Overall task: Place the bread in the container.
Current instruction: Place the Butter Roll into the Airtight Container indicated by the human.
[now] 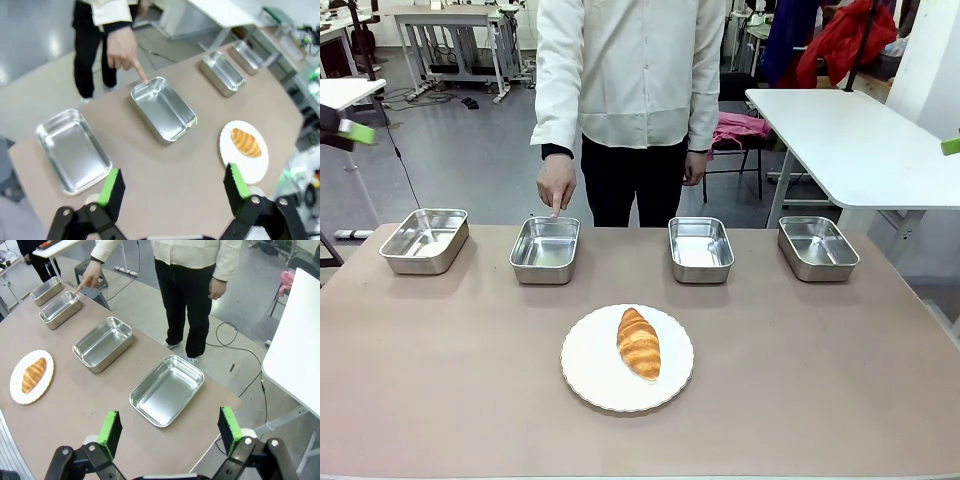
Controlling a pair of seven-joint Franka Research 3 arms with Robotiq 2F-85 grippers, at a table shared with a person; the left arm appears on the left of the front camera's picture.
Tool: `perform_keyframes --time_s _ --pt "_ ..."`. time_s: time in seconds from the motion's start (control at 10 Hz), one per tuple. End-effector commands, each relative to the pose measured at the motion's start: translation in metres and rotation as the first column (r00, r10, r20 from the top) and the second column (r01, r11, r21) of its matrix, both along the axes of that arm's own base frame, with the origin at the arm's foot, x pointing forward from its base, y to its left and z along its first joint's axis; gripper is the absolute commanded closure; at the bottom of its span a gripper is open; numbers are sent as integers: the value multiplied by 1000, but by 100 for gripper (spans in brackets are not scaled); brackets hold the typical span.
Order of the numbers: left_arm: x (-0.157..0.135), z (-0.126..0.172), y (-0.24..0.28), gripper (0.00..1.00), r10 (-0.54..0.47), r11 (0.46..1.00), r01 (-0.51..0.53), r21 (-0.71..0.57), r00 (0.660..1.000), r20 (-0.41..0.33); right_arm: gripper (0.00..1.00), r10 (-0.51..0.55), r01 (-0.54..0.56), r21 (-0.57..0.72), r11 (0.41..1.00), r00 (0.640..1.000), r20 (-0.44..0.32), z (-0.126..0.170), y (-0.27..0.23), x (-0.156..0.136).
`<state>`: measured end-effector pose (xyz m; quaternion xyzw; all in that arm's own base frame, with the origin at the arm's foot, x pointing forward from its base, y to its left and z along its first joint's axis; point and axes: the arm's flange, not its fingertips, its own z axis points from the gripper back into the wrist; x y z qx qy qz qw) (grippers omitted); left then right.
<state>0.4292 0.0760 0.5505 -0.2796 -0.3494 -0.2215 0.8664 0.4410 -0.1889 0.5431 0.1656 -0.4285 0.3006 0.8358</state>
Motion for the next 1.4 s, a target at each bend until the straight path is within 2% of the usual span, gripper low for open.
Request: perform_keyframes --time_s 0.0,0.3,0.4,0.6,0.7,0.8,1.1,1.2,1.3 --pt "1 -7 -75 0 193 981 -185 63 968 -163 0 4 -4 6 1000 1000 5 1 1 0" --pt "6 -42 -199 0 288 946 -224 232 912 -291 0 4 -4 6 1000 1000 5 1 1 0" --pt "2 -55 -236 0 263 946 -181 269 914 -309 0 4 -4 6 1000 1000 5 1 1 0" --pt "-12 -81 -284 0 211 949 -82 306 884 -417 0 4 -4 6 1000 1000 5 1 1 0" --pt "-13 -86 -291 0 198 951 -66 302 879 -433 0 4 -4 6 1000 1000 5 1 1 0" --pt "-19 -91 -284 0 235 944 -124 304 903 -360 0 4 -4 6 1000 1000 5 1 1 0" --pt "-19 -91 -284 0 235 944 -124 304 903 -360 0 4 -4 6 1000 1000 5 1 1 0" --pt "-17 -92 -290 0 222 949 -108 295 894 -390 0 4 -4 6 1000 1000 5 1 1 0" --pt "-30 -101 -306 0 248 944 -129 303 882 -400 0 4 -4 6 1000 1000 5 1 1 0"
